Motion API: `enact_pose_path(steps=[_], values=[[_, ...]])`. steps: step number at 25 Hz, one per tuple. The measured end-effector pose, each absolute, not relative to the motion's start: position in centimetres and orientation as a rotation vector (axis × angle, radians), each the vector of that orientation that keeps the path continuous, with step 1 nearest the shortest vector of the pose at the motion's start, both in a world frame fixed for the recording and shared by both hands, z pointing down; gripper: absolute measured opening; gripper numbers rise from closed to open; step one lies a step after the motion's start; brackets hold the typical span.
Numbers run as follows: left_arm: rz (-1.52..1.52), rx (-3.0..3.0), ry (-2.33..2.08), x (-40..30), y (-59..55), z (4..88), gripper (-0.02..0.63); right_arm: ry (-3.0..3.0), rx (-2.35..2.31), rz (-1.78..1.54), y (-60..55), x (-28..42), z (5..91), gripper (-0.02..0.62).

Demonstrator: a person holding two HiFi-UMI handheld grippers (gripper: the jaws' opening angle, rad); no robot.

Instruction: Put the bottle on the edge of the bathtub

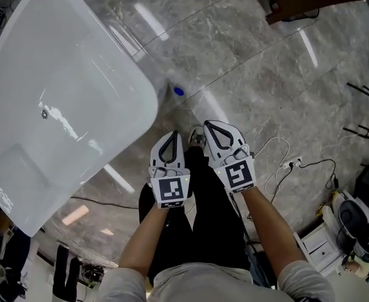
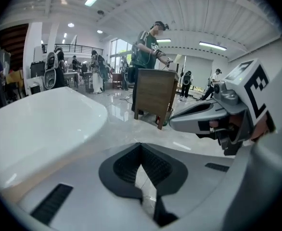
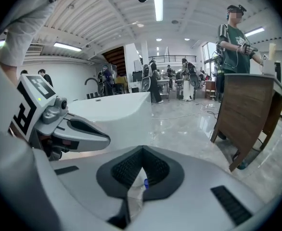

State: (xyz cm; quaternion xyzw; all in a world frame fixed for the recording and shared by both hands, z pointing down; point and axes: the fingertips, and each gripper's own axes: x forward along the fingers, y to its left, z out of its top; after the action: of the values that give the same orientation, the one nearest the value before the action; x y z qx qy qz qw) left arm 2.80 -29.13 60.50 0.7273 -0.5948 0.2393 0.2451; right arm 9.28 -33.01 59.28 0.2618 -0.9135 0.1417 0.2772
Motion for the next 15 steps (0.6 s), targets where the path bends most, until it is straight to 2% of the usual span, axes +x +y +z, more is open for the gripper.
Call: enact_pose_path(steps=[15], values=[[0.637,1.986,-1.668,2.3,-26.5,46.0,0.011,-2.479,0.8,0.399,-29.7,9.5,44.3,0.006]])
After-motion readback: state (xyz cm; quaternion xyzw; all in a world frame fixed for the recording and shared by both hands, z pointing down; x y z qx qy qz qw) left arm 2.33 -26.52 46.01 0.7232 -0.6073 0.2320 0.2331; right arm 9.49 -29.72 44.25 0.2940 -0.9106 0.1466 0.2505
